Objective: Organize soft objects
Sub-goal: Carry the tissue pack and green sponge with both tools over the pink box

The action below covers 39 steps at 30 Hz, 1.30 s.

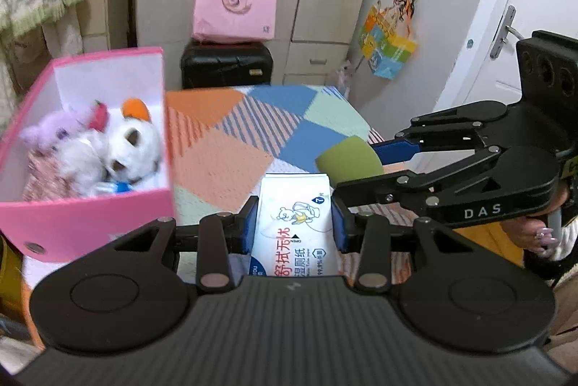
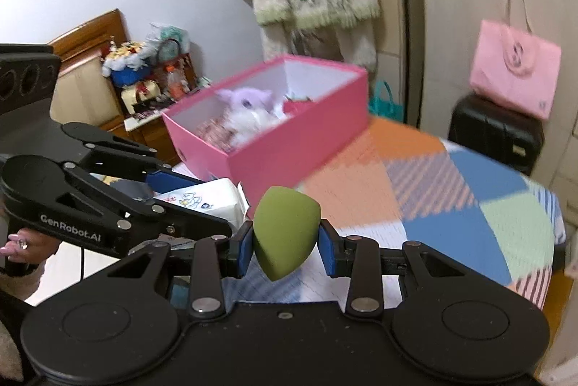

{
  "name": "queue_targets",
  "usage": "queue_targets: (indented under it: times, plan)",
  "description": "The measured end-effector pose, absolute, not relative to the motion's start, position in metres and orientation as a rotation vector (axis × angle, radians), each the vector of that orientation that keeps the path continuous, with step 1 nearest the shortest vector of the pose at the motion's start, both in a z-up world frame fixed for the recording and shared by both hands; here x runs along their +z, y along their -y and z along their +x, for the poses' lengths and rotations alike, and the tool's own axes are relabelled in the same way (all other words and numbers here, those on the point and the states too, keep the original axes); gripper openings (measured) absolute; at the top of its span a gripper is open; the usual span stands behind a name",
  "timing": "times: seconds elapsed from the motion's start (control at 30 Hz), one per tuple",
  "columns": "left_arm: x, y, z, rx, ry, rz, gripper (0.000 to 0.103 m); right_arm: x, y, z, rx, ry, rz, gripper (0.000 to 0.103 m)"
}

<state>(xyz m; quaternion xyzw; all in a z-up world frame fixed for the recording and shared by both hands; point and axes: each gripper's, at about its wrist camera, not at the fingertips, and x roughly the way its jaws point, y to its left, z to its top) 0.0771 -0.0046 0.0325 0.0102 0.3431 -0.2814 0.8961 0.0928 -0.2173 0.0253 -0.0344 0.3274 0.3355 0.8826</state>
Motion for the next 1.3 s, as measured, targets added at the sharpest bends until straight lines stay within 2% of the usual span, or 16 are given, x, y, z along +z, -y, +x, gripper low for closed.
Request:
queue_targets:
  times: [0.33,0.67,0.9,1.1,1.3]
  plan:
    - [0.063,-0.042,0.086,-0.504,-0.586,-0.017,0.039,0.059,0.166,0.108,0.758,-0.581,-0.128,0.043]
    - [0.070,-0.093,0.126,-0.435,-0.569,-0.094,0.039,0.073,0.135,0.158,0.745,-0.578,-0.107,0.043]
    - [0.048,-0.103,0.176,-0.461,-0.634,-0.096,0.039,0.059,0.105,0.193,0.731,-0.632,-0.153,0.044]
    - [0.014,-0.106,0.221,-0.470,-0.782,-0.100,0.039,0.044,0.087,0.220,0.739,-0.687,-0.187,0.044]
    - [-0.005,-0.102,0.231,-0.457,-0.838,-0.051,0.039,0.028,0.064,0.226,0.750,-0.731,-0.357,0.044]
